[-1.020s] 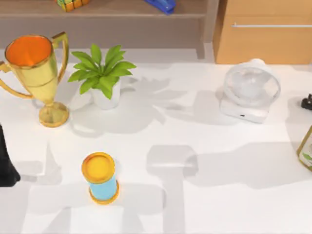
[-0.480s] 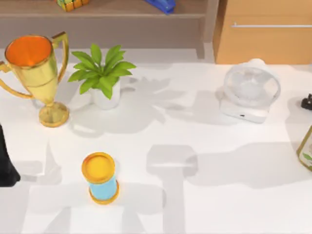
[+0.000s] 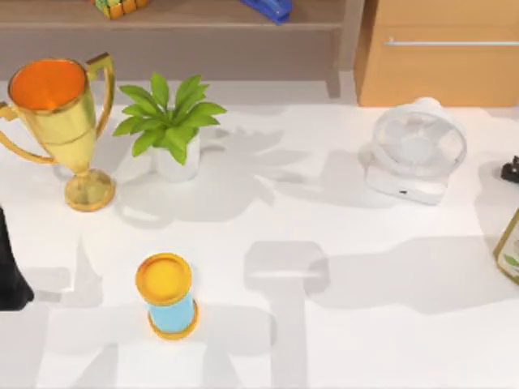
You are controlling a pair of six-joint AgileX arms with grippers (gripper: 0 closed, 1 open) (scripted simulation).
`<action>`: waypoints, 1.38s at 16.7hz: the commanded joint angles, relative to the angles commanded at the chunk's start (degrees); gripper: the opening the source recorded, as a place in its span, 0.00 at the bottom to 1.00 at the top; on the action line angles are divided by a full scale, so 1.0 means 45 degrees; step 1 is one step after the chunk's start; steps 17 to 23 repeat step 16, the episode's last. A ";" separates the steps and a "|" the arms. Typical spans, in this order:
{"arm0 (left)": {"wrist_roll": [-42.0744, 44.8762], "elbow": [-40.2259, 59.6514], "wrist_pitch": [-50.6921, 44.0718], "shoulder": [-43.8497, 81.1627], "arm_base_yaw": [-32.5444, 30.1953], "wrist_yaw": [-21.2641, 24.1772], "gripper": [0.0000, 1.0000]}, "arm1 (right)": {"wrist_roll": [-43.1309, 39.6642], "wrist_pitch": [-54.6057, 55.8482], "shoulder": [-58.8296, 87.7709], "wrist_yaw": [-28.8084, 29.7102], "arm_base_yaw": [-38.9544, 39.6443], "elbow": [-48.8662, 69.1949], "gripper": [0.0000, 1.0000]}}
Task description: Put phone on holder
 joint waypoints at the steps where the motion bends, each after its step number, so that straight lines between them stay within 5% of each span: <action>1: 0.0000 0.0000 0.0000 0.0000 0.0000 0.0000 1.00 | 0.0000 0.0000 0.0000 0.0000 0.0000 0.0000 0.30; 10: 0.0000 0.0000 0.0000 0.0000 0.0000 0.0000 1.00 | 0.0000 0.0000 0.0000 0.0000 0.0000 0.0000 0.98; 23: 0.0000 0.0000 0.0000 0.0000 0.0000 0.0000 1.00 | 0.0000 0.0000 0.0000 0.0000 0.0000 0.0000 1.00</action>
